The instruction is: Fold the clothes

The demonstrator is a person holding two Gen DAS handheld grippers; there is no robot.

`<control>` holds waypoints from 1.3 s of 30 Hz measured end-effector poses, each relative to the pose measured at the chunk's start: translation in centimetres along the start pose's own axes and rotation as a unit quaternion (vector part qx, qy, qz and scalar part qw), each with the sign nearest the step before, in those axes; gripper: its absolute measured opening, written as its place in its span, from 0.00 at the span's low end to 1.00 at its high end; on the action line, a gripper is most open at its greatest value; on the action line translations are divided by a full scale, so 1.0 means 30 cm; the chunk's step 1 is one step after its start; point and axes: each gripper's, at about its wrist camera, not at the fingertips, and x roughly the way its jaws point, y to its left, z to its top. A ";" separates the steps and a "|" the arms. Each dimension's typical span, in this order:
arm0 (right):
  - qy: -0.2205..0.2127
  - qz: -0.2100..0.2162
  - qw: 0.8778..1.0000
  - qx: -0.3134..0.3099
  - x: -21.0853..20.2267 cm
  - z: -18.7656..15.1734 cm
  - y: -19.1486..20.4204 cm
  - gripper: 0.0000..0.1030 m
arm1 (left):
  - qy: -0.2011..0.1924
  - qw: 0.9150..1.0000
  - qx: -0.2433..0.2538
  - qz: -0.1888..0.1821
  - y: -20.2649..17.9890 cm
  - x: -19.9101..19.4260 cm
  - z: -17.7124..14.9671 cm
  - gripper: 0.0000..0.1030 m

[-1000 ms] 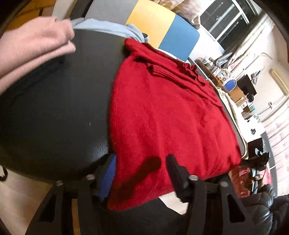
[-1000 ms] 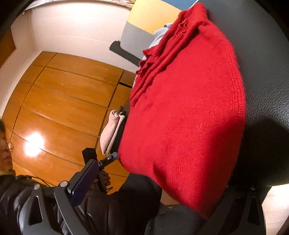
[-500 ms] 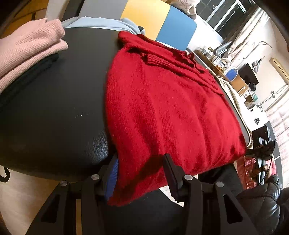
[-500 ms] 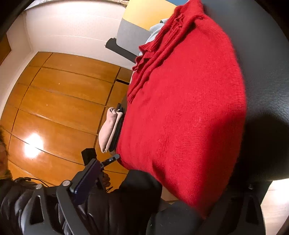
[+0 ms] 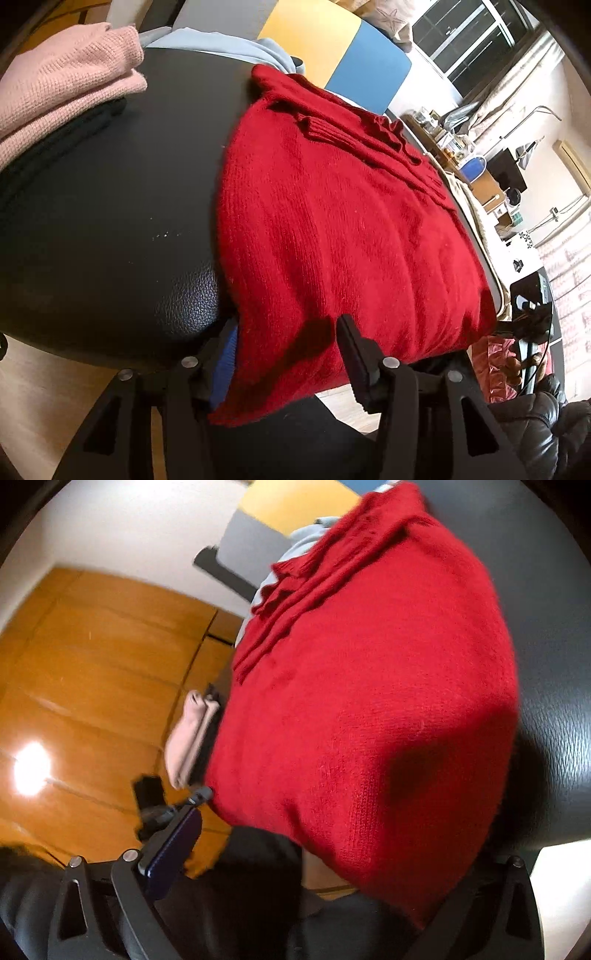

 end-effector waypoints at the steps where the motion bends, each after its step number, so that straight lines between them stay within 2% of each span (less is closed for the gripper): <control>1: 0.003 0.010 1.000 0.012 -0.004 0.006 -0.013 1.00 | 0.000 1.000 0.000 0.000 -0.001 0.000 0.000 0.50; 3: 0.011 0.006 1.000 0.004 -0.006 0.010 -0.010 1.00 | -0.001 1.000 -0.001 0.000 -0.002 0.001 -0.001 0.51; 8: 0.012 -0.044 0.998 -0.054 0.010 -0.016 0.045 1.00 | -0.005 1.000 -0.005 -0.001 -0.004 0.003 0.001 0.51; 11: 0.007 -0.020 0.999 -0.024 -0.004 -0.011 0.018 1.00 | 0.001 1.000 0.024 0.017 -0.030 0.010 0.005 0.50; 13: 0.004 -0.010 1.000 -0.005 -0.015 -0.008 -0.001 1.00 | 0.004 0.998 0.044 0.041 -0.042 0.013 0.004 0.42; 14: 0.007 -0.024 1.000 -0.010 -0.019 -0.012 -0.001 0.95 | 0.005 0.998 0.045 0.045 -0.040 0.012 0.004 0.37; 15: 0.009 -0.038 0.999 -0.015 -0.024 -0.017 -0.001 0.85 | 0.005 0.998 0.045 0.049 -0.037 0.011 0.004 0.34; 16: 0.011 -0.052 0.998 -0.019 -0.028 -0.021 -0.001 0.78 | 0.005 0.998 0.041 0.051 -0.030 0.008 0.010 0.26; 17: 0.013 -0.066 0.997 -0.024 -0.033 -0.025 0.000 0.63 | 0.006 0.998 0.038 0.046 -0.024 0.005 0.016 0.20; 18: 0.015 -0.080 0.996 -0.028 -0.037 -0.029 0.000 0.42 | 0.007 0.998 0.035 0.042 -0.020 0.003 0.022 0.15; 19: 0.020 -0.091 0.995 -0.031 -0.040 -0.033 -0.003 0.30 | 0.008 0.998 0.043 0.041 -0.030 0.005 0.027 0.11; 20: 0.028 -0.101 0.994 -0.034 -0.038 -0.036 -0.012 0.10 | 0.009 0.998 0.050 0.040 -0.040 0.008 0.032 0.10; 22: 0.044 -0.118 0.991 -0.042 -0.029 -0.042 -0.026 0.08 | 0.010 0.997 0.063 0.037 -0.059 0.013 0.041 0.09; 26: 0.047 -0.082 0.993 -0.073 -0.020 -0.019 0.038 0.08 | -0.008 0.998 0.043 -0.035 -0.060 -0.013 0.082 0.08; 29: 0.043 -0.063 0.991 -0.107 -0.021 0.018 0.108 0.08 | -0.035 0.994 0.023 -0.099 -0.052 -0.055 0.126 0.08; 31: 0.041 -0.052 0.991 -0.119 -0.023 0.047 0.136 0.08 | -0.056 0.988 0.011 -0.146 -0.047 -0.088 0.156 0.08; 34: 0.030 -0.040 0.991 -0.126 -0.037 0.084 0.161 0.08 | -0.083 0.977 0.011 -0.198 -0.064 -0.129 0.213 0.08; 39: -0.003 -0.014 0.989 -0.144 -0.076 0.195 0.228 0.08 | -0.132 0.955 0.016 -0.266 -0.099 -0.155 0.372 0.08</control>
